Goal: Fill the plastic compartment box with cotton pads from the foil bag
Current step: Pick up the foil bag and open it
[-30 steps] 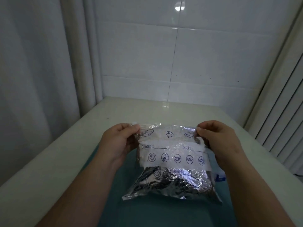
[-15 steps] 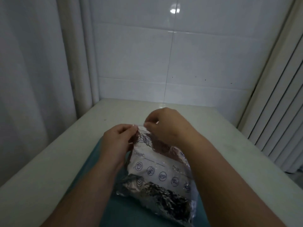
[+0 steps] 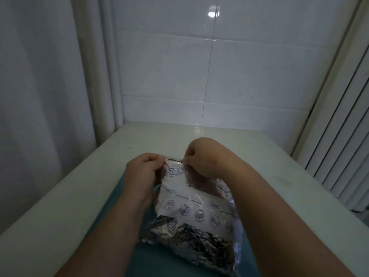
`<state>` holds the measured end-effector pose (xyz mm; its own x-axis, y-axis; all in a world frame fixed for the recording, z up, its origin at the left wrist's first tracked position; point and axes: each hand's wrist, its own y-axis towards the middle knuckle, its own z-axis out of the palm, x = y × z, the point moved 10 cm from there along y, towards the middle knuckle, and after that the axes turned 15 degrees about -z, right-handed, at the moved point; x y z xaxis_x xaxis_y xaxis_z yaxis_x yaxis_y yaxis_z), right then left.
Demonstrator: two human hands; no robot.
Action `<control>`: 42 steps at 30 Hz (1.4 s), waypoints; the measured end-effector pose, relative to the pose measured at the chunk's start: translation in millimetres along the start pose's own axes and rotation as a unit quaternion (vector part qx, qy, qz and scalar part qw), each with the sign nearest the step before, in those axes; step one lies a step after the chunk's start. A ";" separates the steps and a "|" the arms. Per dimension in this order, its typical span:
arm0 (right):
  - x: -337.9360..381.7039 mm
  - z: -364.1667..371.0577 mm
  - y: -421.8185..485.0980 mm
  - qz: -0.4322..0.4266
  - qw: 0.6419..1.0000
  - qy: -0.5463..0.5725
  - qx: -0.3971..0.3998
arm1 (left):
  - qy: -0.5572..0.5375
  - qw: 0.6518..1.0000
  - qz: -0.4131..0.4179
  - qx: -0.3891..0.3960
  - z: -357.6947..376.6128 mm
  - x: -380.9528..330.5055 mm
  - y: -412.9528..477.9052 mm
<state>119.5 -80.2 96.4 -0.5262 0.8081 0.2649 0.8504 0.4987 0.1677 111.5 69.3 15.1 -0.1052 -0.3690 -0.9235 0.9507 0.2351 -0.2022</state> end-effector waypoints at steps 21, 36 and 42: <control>-101.6 5.0 -80.1 0.077 0.855 0.456 -0.234 | -0.129 0.985 -0.104 0.057 -15.4 -9.9 -3.1; -106.4 36.4 -67.0 0.147 0.989 0.009 0.007 | -0.163 0.982 -0.090 0.036 -34.4 -15.7 -5.5; -115.8 35.4 -69.3 0.185 0.982 0.003 0.045 | -0.194 0.978 -0.080 -0.006 -45.8 -17.2 -6.4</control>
<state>121.5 -197.3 20.5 -0.1809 0.9374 0.2976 0.9800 0.1974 -0.0263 93.9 115.3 17.3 -0.1306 -0.7147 -0.6871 0.9274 0.1569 -0.3395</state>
